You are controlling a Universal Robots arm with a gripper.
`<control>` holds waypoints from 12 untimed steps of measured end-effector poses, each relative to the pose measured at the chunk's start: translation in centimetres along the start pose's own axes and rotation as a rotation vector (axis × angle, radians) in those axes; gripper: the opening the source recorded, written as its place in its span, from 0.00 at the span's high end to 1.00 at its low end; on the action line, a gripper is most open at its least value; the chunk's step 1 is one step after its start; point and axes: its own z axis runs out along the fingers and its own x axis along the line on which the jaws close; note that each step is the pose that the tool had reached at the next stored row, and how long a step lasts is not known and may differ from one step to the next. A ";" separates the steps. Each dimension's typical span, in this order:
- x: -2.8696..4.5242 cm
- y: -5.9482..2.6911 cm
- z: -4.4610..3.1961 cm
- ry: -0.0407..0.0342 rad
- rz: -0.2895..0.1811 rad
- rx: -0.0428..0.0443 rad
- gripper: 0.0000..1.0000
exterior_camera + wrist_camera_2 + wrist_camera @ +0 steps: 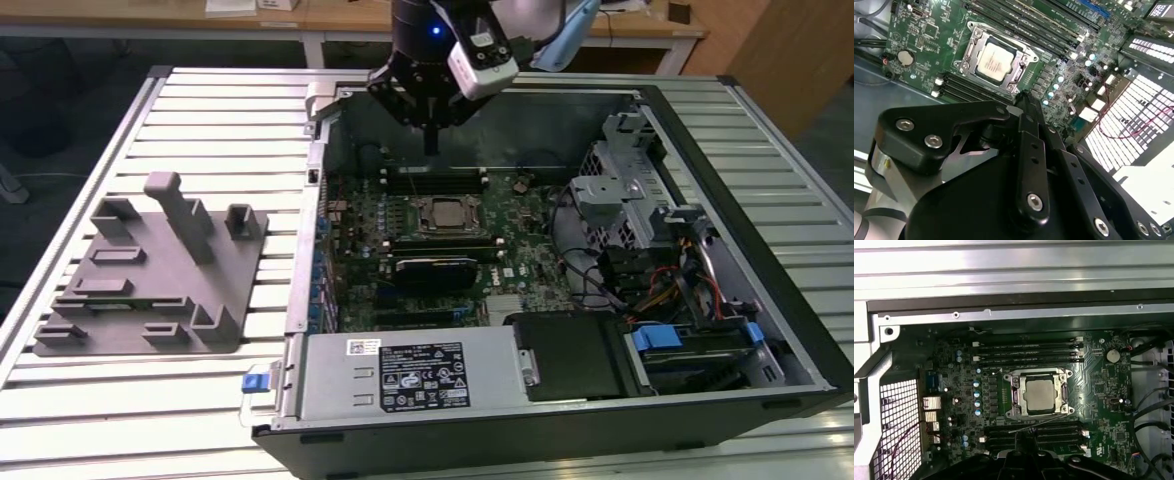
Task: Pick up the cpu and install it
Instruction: 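Close the cpu cover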
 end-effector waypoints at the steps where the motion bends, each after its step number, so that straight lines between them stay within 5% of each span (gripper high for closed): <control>1: 0.00 0.00 0.15 0.0000 0.000 0.0000 0.89; 12: -0.55 0.03 1.21 -0.0003 0.000 0.0025 0.89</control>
